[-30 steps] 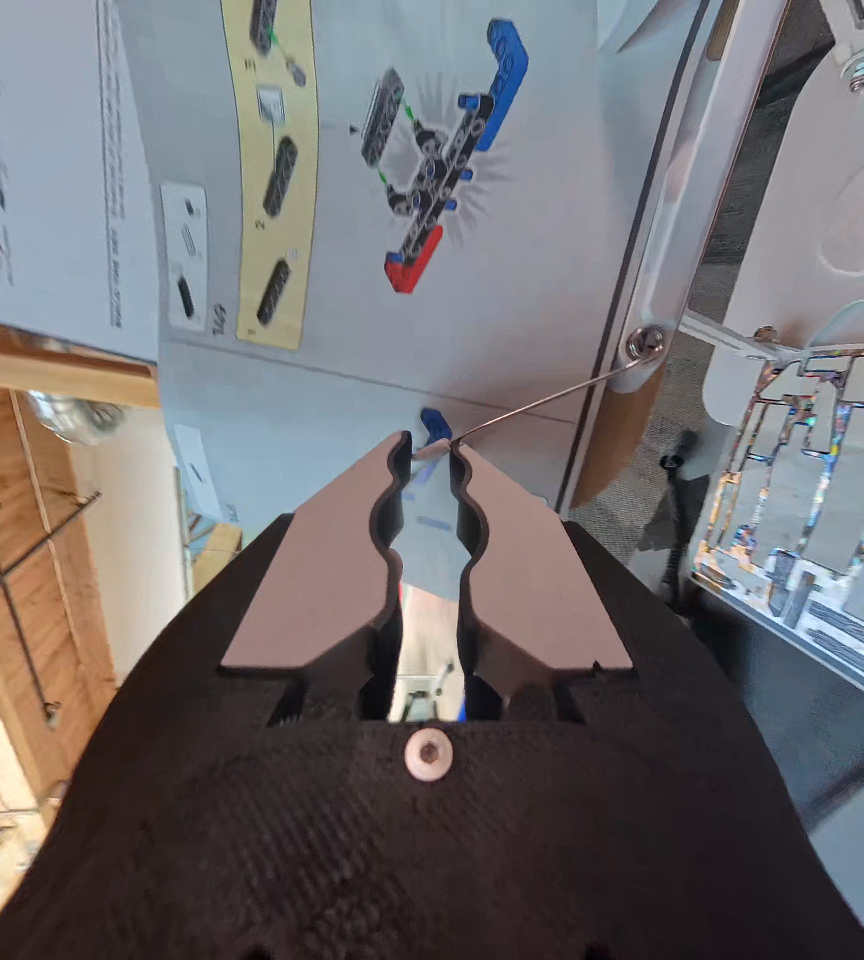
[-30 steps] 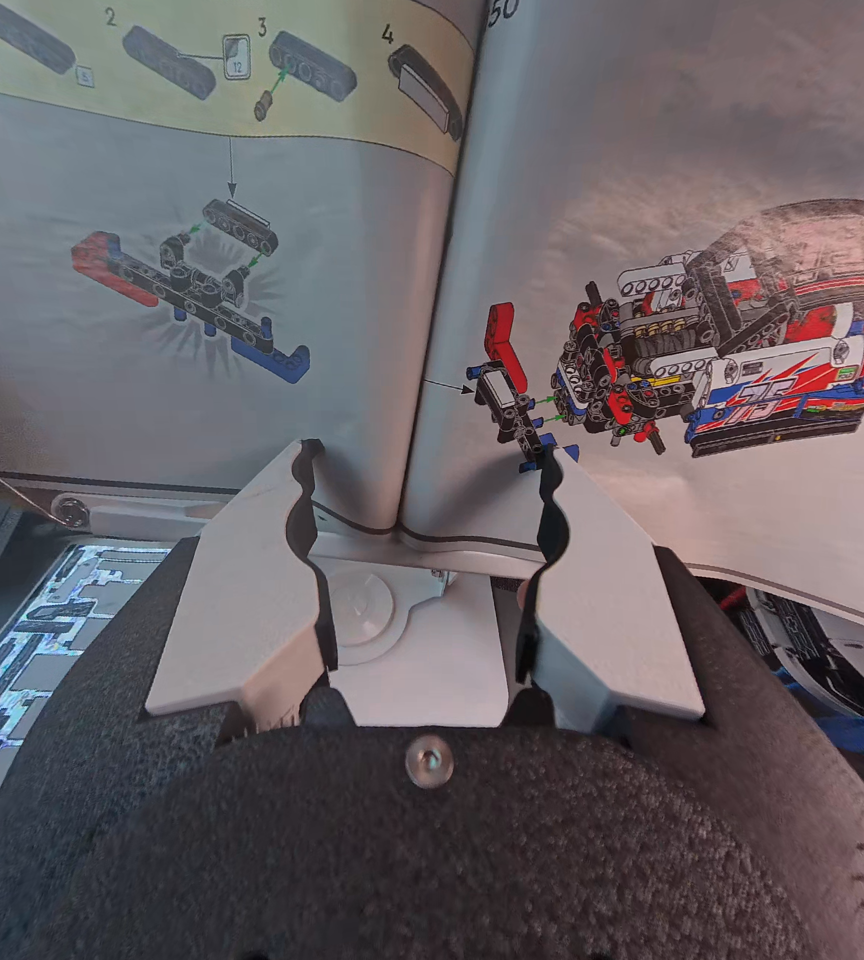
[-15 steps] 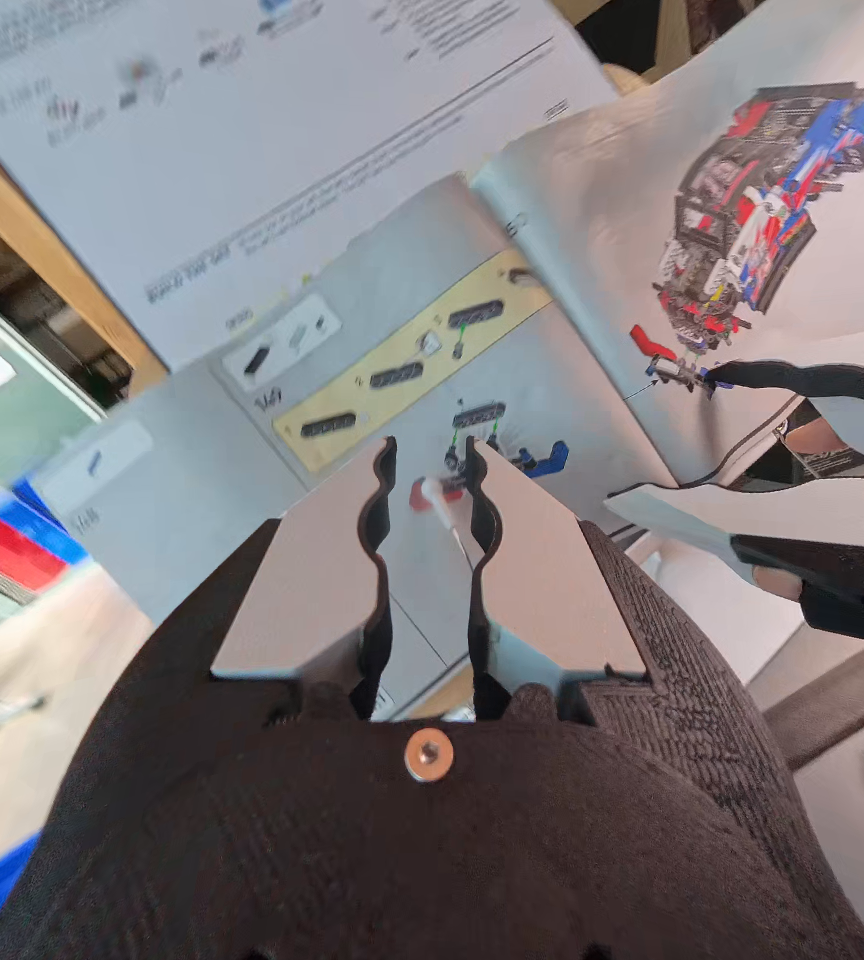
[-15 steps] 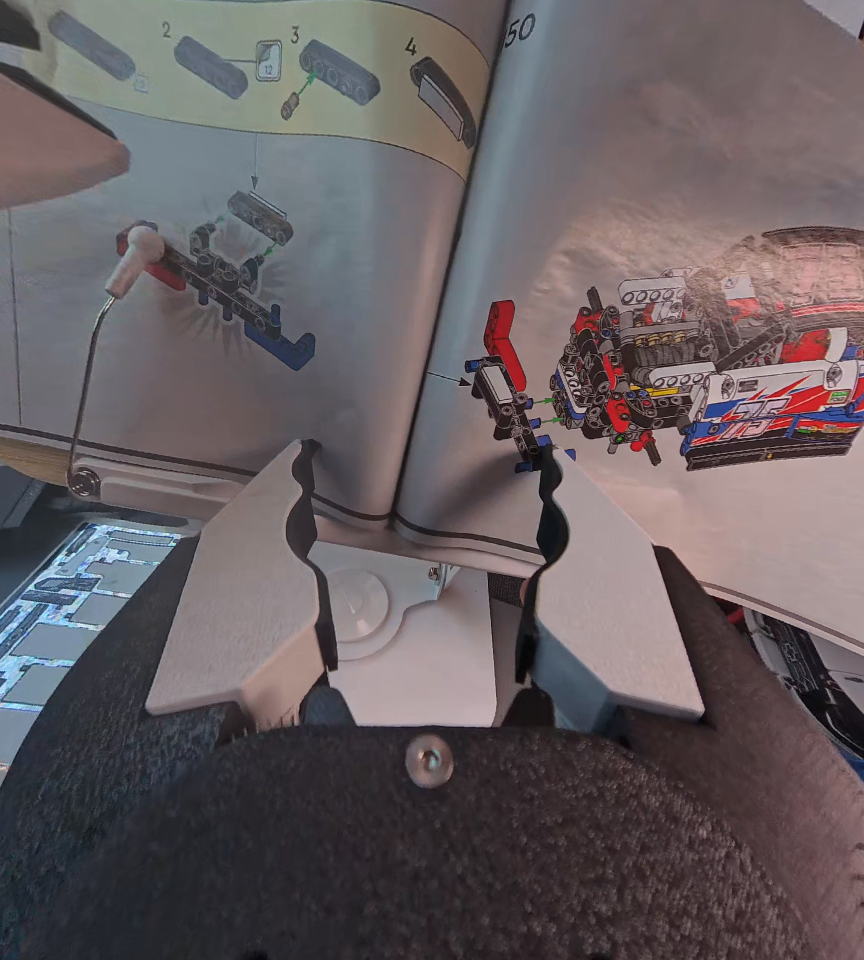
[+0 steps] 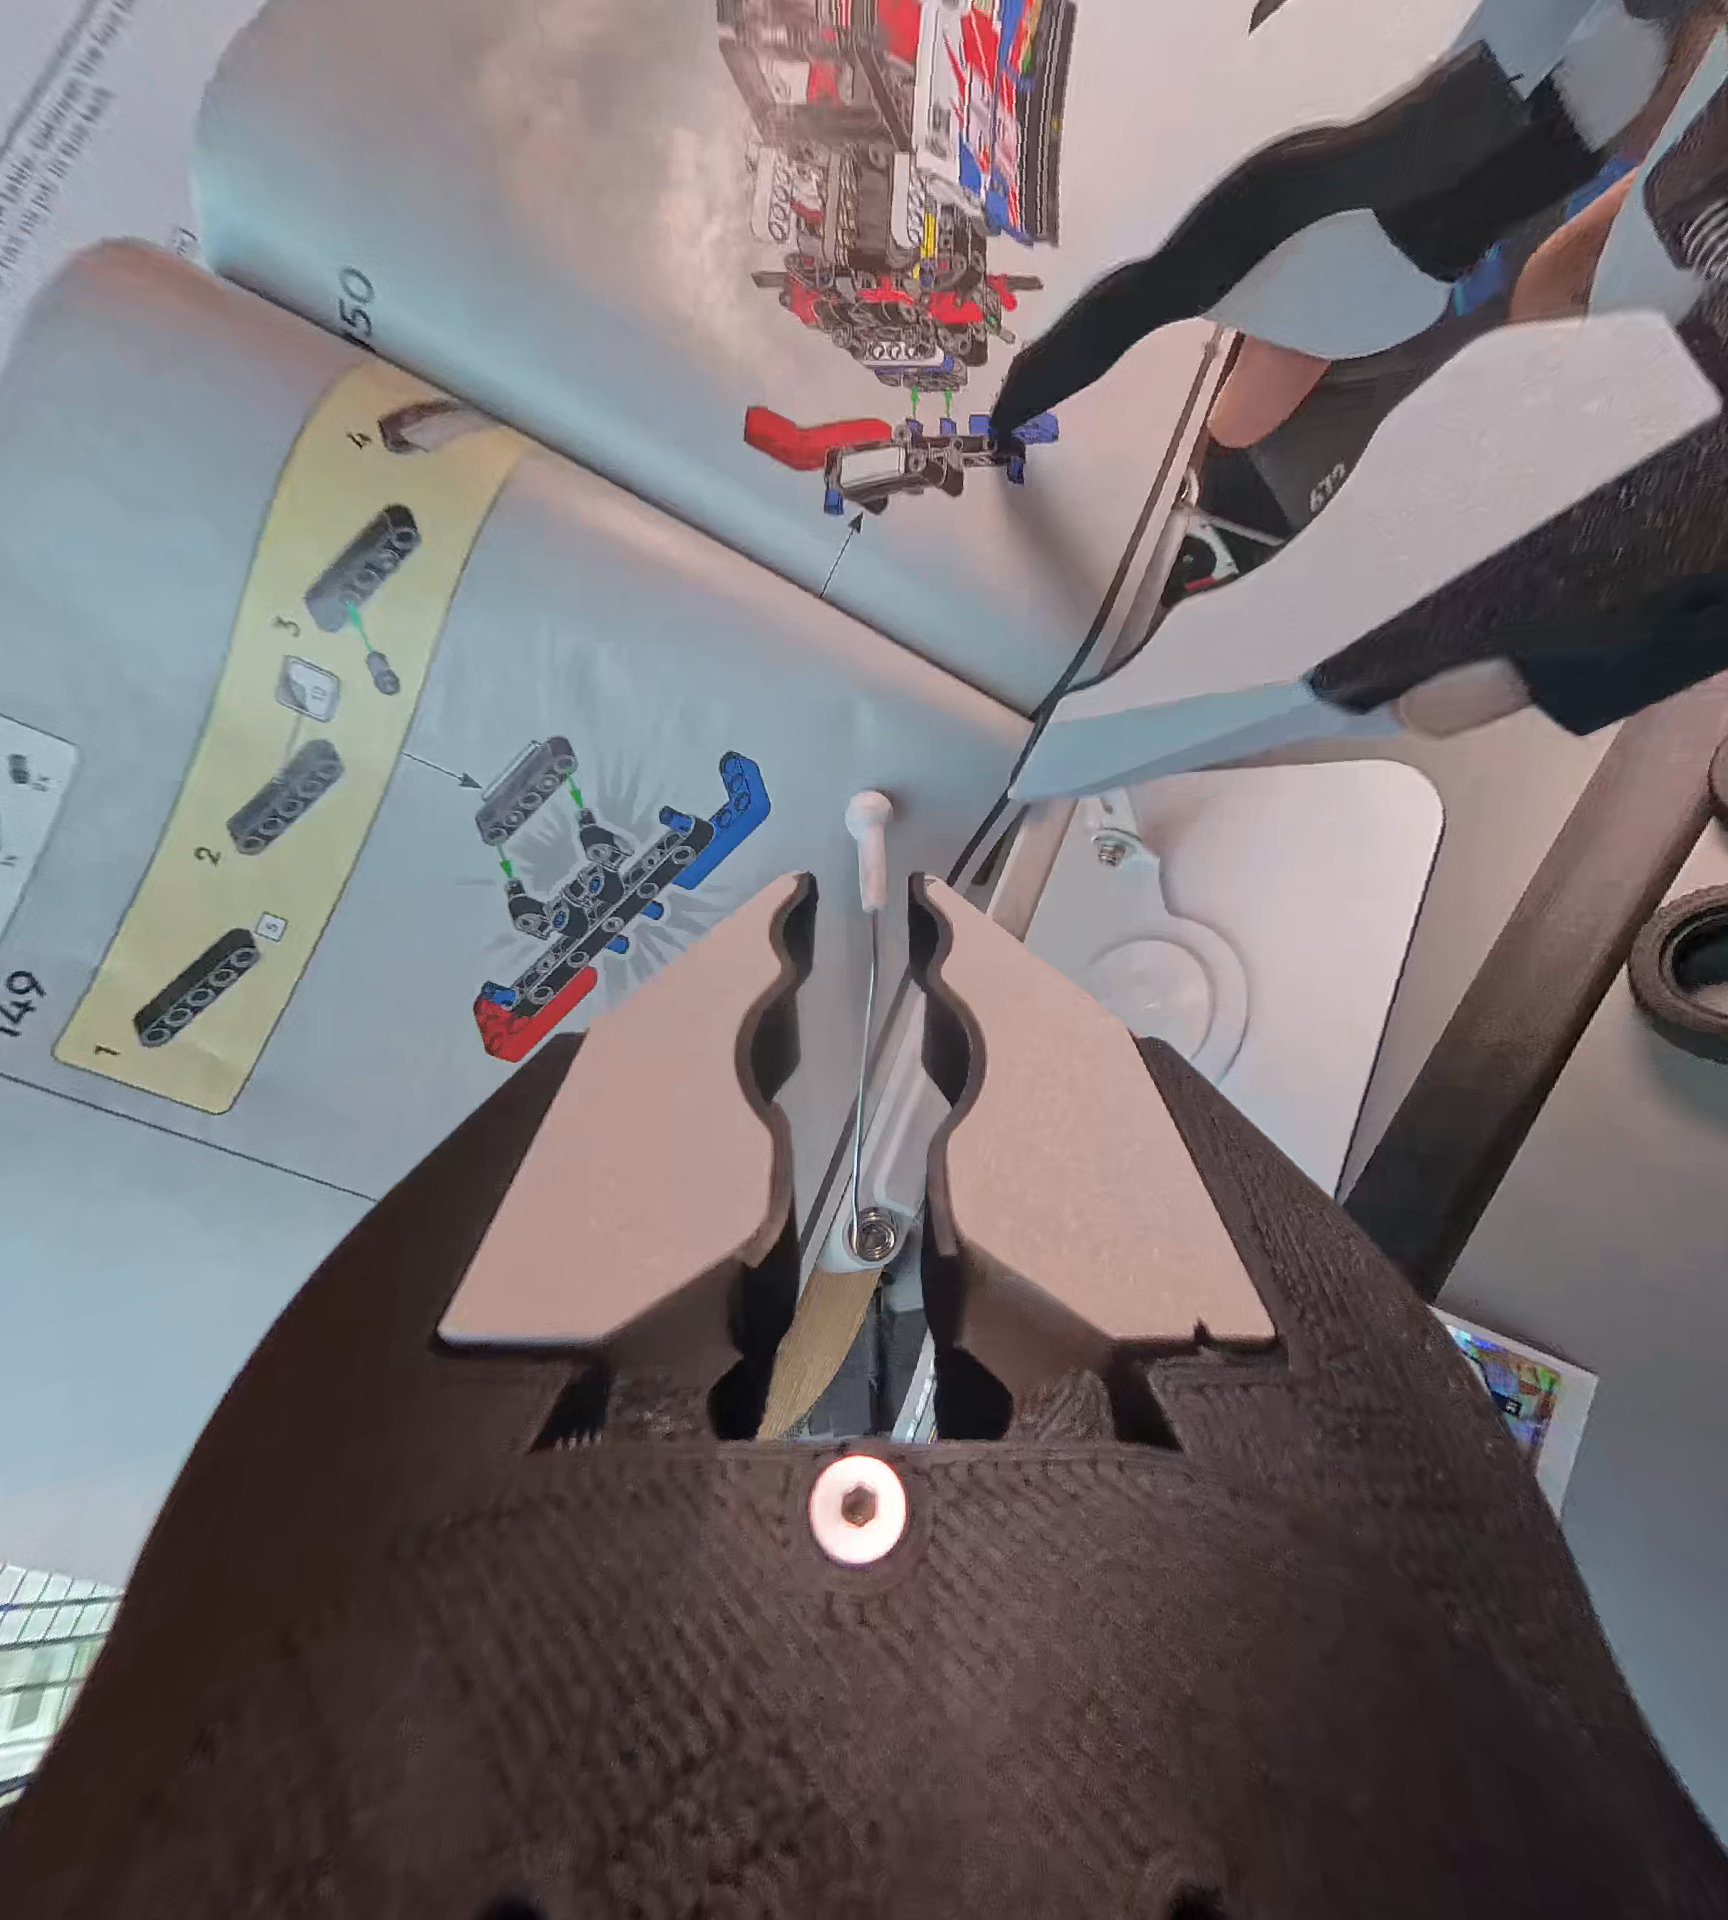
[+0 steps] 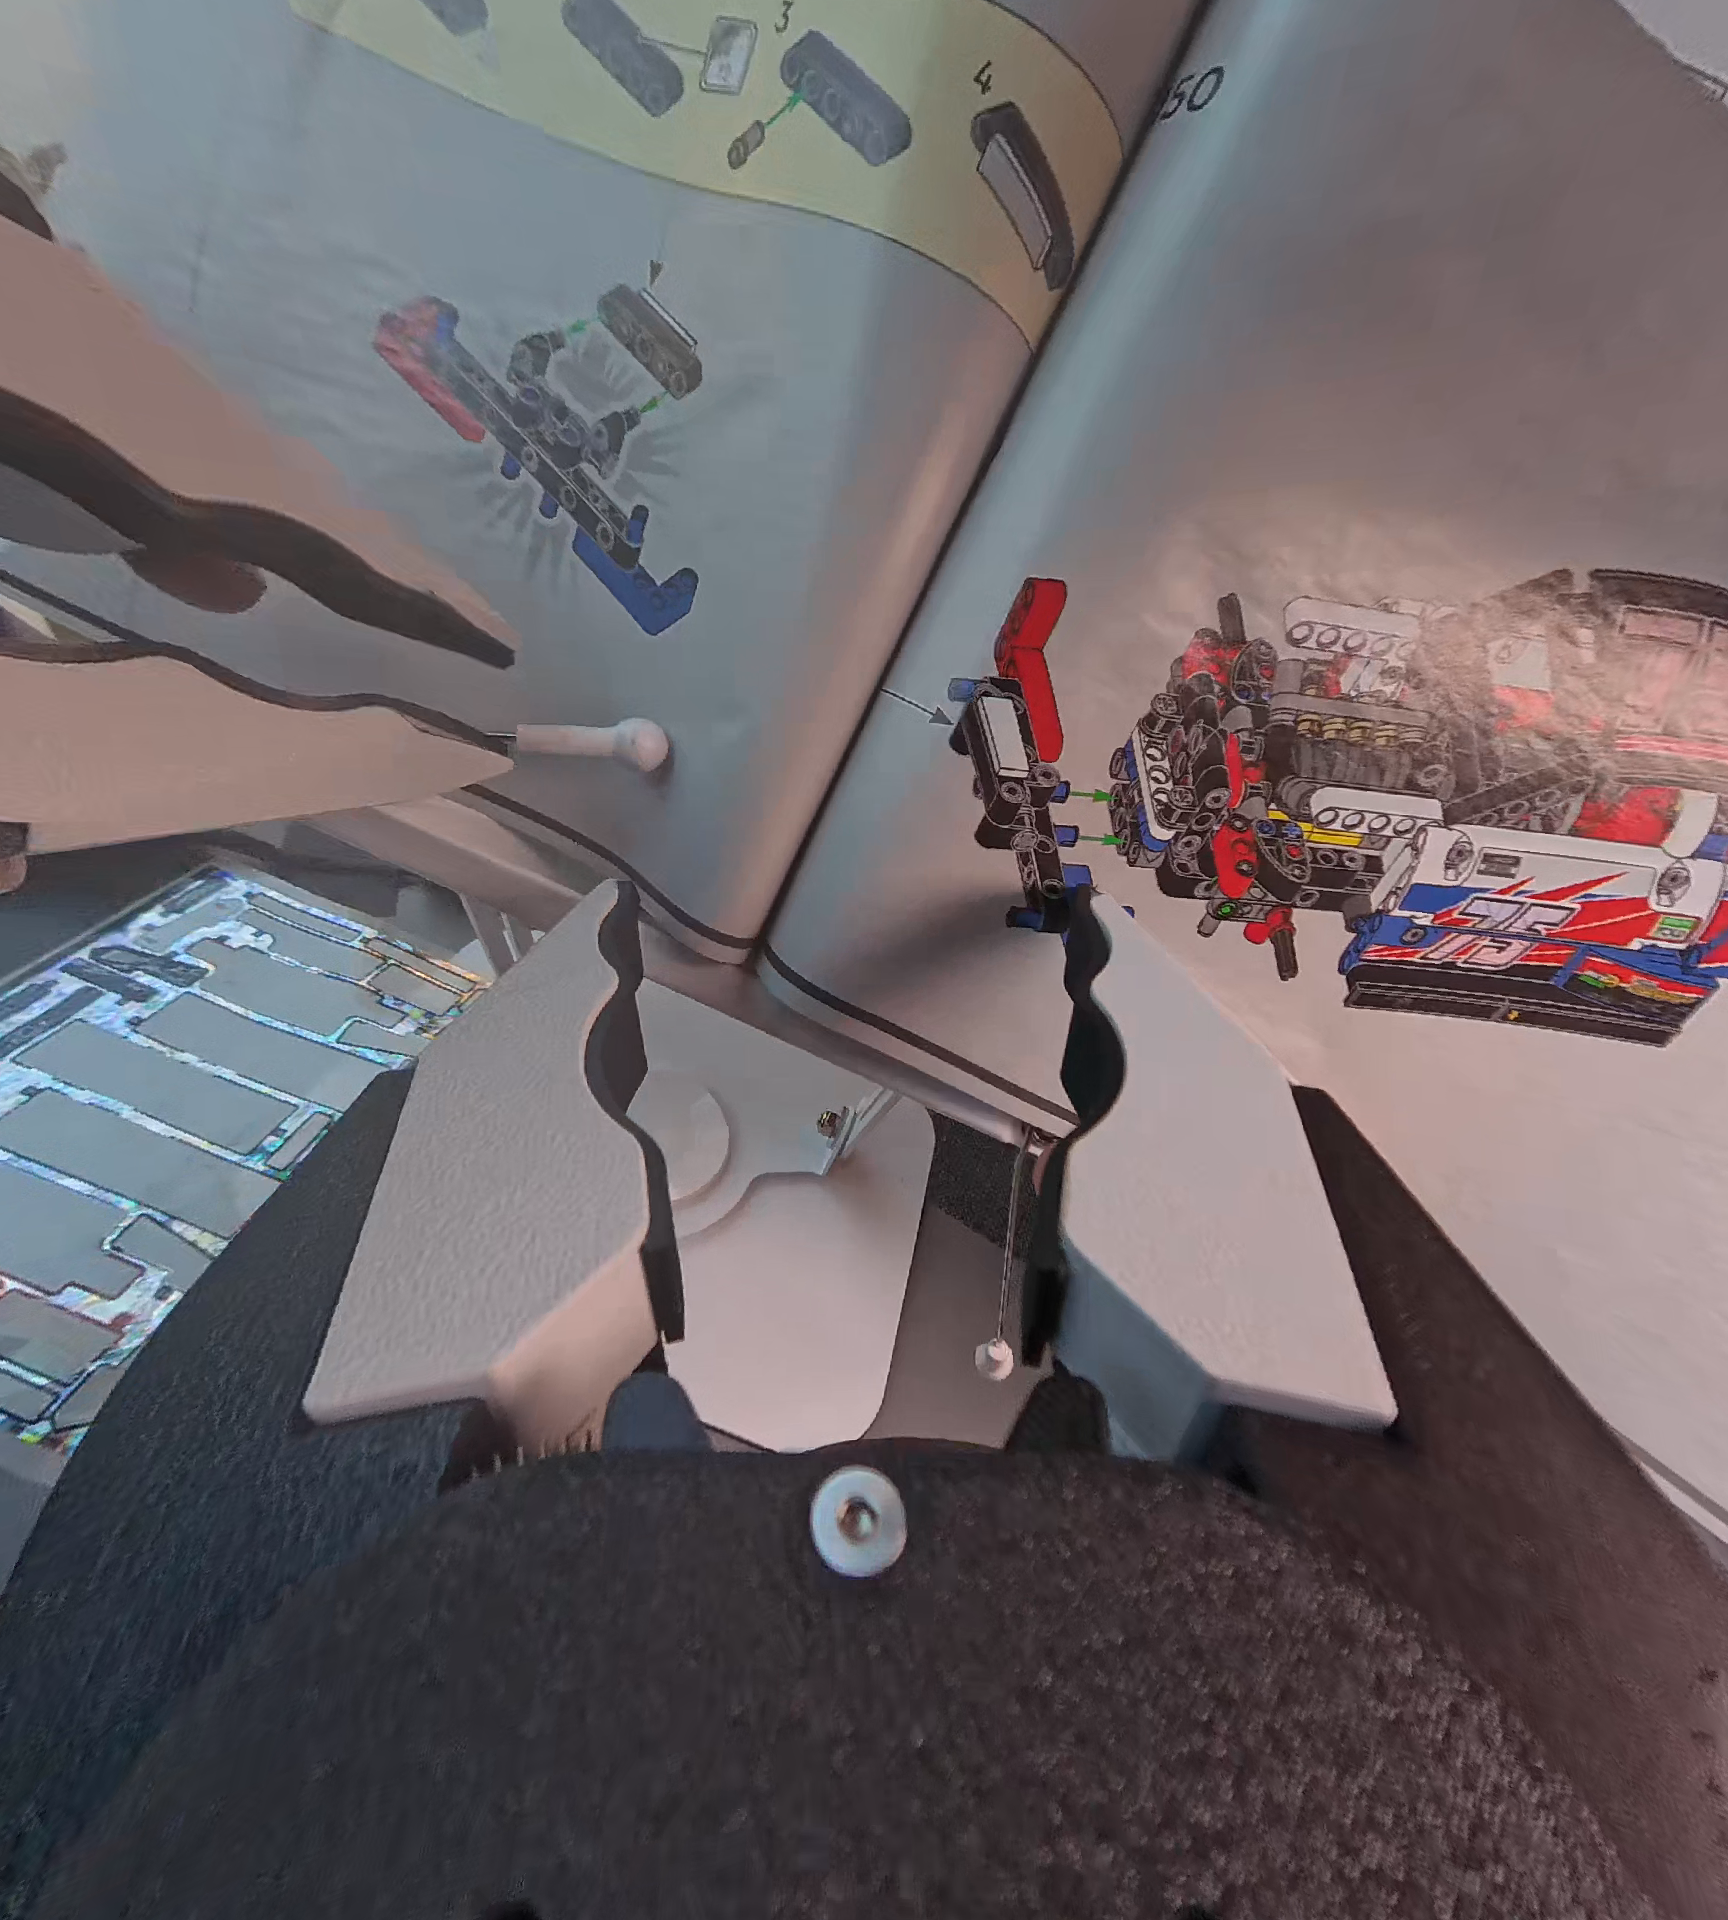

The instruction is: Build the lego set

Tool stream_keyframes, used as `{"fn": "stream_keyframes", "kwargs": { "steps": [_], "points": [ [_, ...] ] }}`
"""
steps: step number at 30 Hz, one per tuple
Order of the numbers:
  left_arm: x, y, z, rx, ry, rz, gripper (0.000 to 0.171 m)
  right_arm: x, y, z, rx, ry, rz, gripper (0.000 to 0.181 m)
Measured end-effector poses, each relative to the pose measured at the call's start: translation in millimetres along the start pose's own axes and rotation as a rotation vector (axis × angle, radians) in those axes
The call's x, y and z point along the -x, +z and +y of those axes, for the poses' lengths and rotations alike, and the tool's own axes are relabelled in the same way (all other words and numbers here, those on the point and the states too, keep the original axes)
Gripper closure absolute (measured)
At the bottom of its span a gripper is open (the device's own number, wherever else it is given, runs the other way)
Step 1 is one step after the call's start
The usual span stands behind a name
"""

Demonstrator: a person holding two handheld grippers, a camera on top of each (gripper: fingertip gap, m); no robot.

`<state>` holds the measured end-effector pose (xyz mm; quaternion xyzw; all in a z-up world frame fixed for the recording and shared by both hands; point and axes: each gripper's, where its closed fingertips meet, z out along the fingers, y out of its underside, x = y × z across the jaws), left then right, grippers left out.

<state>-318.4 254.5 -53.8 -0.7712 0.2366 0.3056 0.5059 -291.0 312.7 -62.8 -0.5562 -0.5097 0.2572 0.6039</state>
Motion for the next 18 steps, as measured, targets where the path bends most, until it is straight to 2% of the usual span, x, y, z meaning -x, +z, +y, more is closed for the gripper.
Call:
{"fn": "stream_keyframes", "kwargs": {
  "steps": [3, 4, 6, 8, 9, 11, 13, 15, 18],
  "points": [
    [-1.7, -14.4, 2.9, 0.016, 0.006, -0.020, 0.147, -14.0, -28.3, -8.9, -0.131, 0.042, -0.063, 0.115],
    [-1.8, -20.2, 6.9, 0.023, -0.001, -0.030, 0.149, -18.8, -39.6, -6.8, -0.166, 0.051, -0.093, 0.128],
    [-10.2, -33.2, 13.6, -0.002, -0.089, -0.001, 0.156, -22.0, -59.7, 8.8, -0.201, 0.059, -0.183, 0.152],
    [-29.0, -39.9, 24.8, -0.038, -0.256, 0.065, 0.162, -23.7, -68.2, 37.8, -0.187, 0.054, -0.234, 0.168],
    [-40.6, -38.4, 34.9, -0.037, -0.340, 0.092, 0.161, -24.0, -65.7, 56.9, -0.144, 0.053, -0.243, 0.170],
    [-62.2, -24.4, 65.4, 0.010, -0.481, 0.100, 0.154, -15.4, -52.3, 92.9, -0.032, 0.067, -0.281, 0.166],
    [-72.9, -1.4, 96.8, 0.079, -0.599, 0.058, 0.135, -5.4, -31.8, 113.8, 0.041, 0.063, -0.290, 0.153],
    [-64.8, 21.5, 113.1, 0.095, -0.710, -0.009, 0.125, -2.5, -4.6, 117.8, 0.068, 0.078, -0.259, 0.140],
    [-36.9, 52.0, 113.3, 0.057, -0.819, -0.092, 0.119, -3.1, 39.3, 112.3, 0.102, 0.122, -0.214, 0.114]
  ]
}}
